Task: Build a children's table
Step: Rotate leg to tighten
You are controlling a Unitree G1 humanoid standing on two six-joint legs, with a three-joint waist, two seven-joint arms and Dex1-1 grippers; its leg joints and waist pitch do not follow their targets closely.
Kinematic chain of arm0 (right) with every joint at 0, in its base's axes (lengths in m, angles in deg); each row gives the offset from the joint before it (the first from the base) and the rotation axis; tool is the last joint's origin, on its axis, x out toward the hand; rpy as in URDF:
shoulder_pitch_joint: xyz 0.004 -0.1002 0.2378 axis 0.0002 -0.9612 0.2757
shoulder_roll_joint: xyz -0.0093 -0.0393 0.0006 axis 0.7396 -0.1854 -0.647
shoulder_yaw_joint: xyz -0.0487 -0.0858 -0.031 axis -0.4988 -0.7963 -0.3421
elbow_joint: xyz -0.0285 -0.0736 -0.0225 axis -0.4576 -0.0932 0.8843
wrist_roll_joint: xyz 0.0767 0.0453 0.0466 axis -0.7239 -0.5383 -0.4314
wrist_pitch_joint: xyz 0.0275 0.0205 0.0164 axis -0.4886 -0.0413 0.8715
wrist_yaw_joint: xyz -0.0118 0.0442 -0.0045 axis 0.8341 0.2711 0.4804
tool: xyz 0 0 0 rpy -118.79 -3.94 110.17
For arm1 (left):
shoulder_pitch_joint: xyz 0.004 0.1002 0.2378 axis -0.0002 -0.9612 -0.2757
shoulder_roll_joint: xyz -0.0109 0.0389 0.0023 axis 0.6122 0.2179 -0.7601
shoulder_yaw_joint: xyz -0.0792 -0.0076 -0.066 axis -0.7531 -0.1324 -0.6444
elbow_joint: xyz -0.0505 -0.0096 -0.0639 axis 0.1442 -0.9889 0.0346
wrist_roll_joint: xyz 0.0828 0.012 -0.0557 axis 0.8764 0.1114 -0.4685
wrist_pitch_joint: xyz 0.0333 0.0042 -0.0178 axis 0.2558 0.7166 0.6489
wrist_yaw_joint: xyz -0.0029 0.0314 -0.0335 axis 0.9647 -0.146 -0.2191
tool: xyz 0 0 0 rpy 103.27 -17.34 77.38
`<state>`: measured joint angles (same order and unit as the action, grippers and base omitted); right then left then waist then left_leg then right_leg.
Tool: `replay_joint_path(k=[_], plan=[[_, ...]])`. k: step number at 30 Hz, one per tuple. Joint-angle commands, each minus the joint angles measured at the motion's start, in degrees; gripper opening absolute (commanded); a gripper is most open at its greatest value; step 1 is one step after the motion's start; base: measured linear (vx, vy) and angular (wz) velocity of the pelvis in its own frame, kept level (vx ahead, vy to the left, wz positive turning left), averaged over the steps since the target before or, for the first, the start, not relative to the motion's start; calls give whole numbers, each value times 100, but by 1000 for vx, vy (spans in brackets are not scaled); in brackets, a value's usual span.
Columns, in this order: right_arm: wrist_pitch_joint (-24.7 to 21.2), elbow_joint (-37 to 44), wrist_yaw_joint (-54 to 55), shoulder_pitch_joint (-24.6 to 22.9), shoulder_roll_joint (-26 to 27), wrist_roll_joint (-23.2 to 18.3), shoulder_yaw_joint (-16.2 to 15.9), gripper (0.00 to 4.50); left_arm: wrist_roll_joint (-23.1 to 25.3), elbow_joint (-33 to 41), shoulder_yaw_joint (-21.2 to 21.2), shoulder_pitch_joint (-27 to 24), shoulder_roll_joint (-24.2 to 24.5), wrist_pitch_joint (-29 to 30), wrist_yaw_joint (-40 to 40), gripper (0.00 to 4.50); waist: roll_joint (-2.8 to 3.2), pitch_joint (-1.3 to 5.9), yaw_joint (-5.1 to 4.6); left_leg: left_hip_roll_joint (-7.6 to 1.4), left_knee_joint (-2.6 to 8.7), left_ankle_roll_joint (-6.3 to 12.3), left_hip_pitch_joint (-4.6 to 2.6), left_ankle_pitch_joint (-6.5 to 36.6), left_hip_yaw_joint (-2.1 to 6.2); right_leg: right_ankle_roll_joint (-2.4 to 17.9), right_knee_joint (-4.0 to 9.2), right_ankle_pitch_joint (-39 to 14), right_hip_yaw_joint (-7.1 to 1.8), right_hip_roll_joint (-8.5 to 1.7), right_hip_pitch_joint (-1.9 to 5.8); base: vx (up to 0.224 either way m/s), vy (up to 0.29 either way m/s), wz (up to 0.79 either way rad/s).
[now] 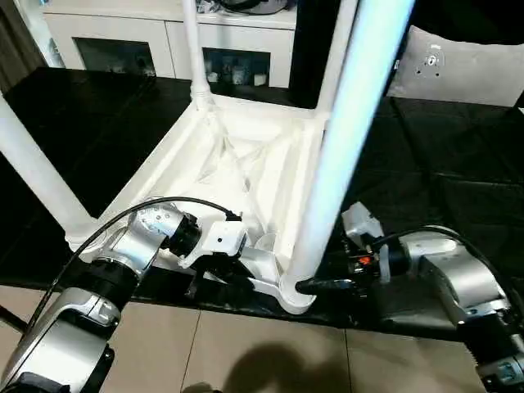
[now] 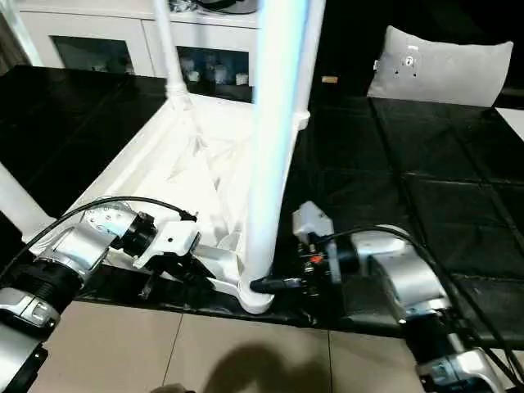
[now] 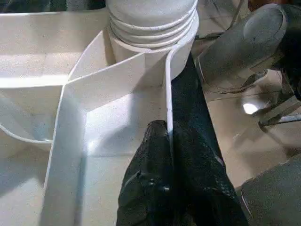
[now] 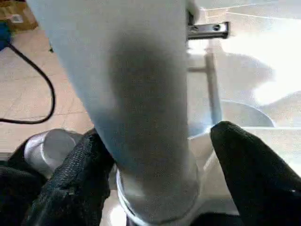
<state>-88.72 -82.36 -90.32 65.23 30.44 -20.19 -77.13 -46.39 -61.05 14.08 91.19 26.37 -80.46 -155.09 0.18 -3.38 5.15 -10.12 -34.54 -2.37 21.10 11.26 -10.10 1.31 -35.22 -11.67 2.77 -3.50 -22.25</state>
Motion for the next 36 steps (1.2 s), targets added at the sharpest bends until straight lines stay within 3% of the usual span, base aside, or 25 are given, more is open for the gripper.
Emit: replay_joint_path(k=[1,10,12,14,15,17,18,20,21,23,24,25,27,29,30,34,35,36], plan=[[-55,-67,-169,93,-34,-45,-48,306,-19,65,148,187,-57,-192,-263,0,-67,420,-38,-363,371,461,-90,457,57,1521,306,-246,-261,-499,269,0,0,0],[-298,-57,-371,55,-79,-123,-191,228,0,16,143,175,11,-235,-293,0,-68,425,-25,-358,364,468,-84,419,58,1506,305,-250,-258,-499,270,0,0,0],[-406,30,-337,-19,-25,-186,-179,217,-200,149,16,89,-69,-7,-285,0,-32,426,-17,-361,366,453,-88,415,64,1527,296,-210,-257,-501,270,0,0,0],[-460,95,-292,-85,27,-235,-152,213,-376,298,-89,22,-160,253,-232,0,-57,428,-26,-356,364,439,-82,438,59,1543,298,-179,-258,-500,276,0,0,0],[-537,153,-254,-119,62,-276,-127,211,-426,359,-121,-5,-193,340,-193,0,-33,424,-13,-359,365,424,-75,422,66,1563,288,-156,-257,-511,282,0,0,0],[-667,289,-154,-194,123,-355,-84,209,-480,484,-153,-64,-239,490,-108,0,-49,431,-21,-360,365,448,-79,385,65,1569,286,-81,-258,-497,284,0,0,0],[-721,384,-88,-246,161,-409,-66,209,-499,561,-177,-101,-268,592,-32,0,-11,430,-17,-363,367,449,-84,403,71,1571,290,-95,-256,-501,276,0,0,0],[-817,505,90,-316,234,-461,-26,209,-541,673,-219,-155,-324,751,86,0,-33,424,-24,-370,375,420,-85,446,69,1565,298,-124,-261,-500,284,0,0,0],[-860,579,271,-360,304,-468,1,209,-542,747,-247,-188,-367,877,210,0,-5,420,-28,-363,375,405,-80,473,72,1569,302,-167,-259,-501,279,0,0,0],[-823,689,1385,-487,789,-183,121,209,-242,831,-266,-222,-595,1241,1030,0,-18,379,-82,-352,406,241,-92,747,76,1467,371,-634,-271,-500,242,0,0,0],[-823,689,1385,-487,789,-183,121,209,-242,831,-266,-222,-595,1241,1030,0,-29,370,-104,-332,411,181,-97,853,79,1410,400,-868,-266,-493,238,0,0,0],[-718,636,1856,-505,1018,19,165,209,-138,811,-327,-191,-755,1431,1450,0,-40,373,-118,-320,421,108,-91,893,95,1343,408,-1072,-261,-508,267,0,0,0],[-706,540,2452,-501,1316,252,240,208,-91,953,-396,-173,-957,1808,1844,0,-39,346,-245,-299,441,-60,-85,1078,111,1157,476,-1697,-264,-501,260,0,0,0],[-693,497,2668,-498,1428,332,257,204,-52,1023,-401,-162,-1029,1925,1987,0,-48,336,-335,-286,441,-71,-74,1187,121,1084,511,-1948,-272,-496,245,0,0,0],[-685,348,3404,-463,1825,488,385,203,67,1168,-468,-86,-1325,2417,2514,0,-36,347,-393,-281,435,-33,-62,1127,117,1055,514,-1887,-282,-476,239,0,0,0],[-676,273,3846,-433,2020,586,461,199,123,1219,-502,-47,-1464,2647,2807,0,-32,364,-428,-263,412,59,-64,992,109,1096,520,-1686,-288,-467,250,0,0,0],[-644,17,4732,-297,2389,788,672,199,242,1162,-599,58,-1724,2949,3396,0,18,372,-439,-265,417,83,-47,899,120,1147,488,-1437,-280,-449,260,0,0,0],[-614,-115,5132,-228,2561,878,779,199,295,1125,-654,103,-1849,3073,3664,0,17,375,-498,-279,422,44,-52,845,109,1244,468,-1169,-283,-434,228,0,0,0]])
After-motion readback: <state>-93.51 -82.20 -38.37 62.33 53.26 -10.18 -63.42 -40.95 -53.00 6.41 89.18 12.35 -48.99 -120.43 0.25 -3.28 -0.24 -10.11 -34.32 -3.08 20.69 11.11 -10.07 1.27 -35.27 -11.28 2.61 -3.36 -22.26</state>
